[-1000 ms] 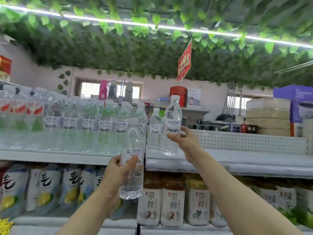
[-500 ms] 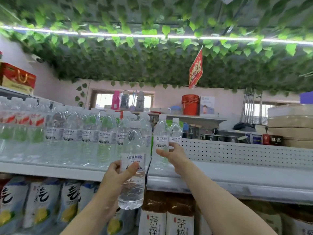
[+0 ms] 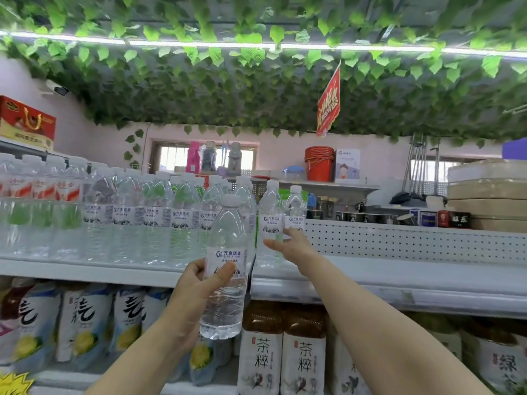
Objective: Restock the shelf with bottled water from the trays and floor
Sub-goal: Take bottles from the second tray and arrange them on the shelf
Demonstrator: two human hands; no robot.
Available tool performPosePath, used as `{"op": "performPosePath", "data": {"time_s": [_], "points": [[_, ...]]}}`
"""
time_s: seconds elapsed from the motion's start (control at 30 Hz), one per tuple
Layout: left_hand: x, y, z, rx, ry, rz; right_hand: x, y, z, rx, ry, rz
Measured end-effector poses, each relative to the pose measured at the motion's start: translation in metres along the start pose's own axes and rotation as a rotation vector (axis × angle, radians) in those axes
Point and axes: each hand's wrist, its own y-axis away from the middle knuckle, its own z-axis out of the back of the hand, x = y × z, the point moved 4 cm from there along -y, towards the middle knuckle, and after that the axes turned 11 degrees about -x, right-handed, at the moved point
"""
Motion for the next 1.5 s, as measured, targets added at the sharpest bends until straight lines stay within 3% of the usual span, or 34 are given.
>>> {"op": "performPosePath", "data": {"time_s": [0.17, 0.33, 0.43, 0.77, 0.93, 1.07, 1.27, 1.5], "points": [[-0.006, 0.010, 0.001, 0.008, -0.022, 0.029, 0.013, 0.047, 0.018, -0.028, -0.116, 0.037], [-0.007, 0.017, -0.015, 0.060, -0.004, 0.069, 0.022, 0.129, 0.026, 0.216, -0.443, -0.091], [-0.003, 0.020, -0.034, 0.128, 0.039, 0.118, 0.018, 0.174, 0.027, 0.355, -0.470, -0.095], [0.004, 0.027, -0.104, 0.353, 0.038, 0.091, 0.004, 0.186, 0.082, 0.061, -0.489, -0.038], [-0.016, -0.005, -0.131, 0.420, -0.102, -0.038, 0.002, 0.157, 0.098, -0.006, -0.487, -0.019], [-0.037, -0.030, -0.152, 0.445, -0.326, -0.268, 0.005, 0.128, 0.109, -0.013, -0.464, 0.013], [-0.078, -0.064, -0.179, 0.498, -0.483, -0.545, 0.004, 0.083, 0.115, 0.042, -0.454, 0.039], [-0.072, -0.112, -0.198, 0.436, -0.848, -0.743, -0.019, 0.028, 0.100, 0.068, -0.371, -0.021]]}}
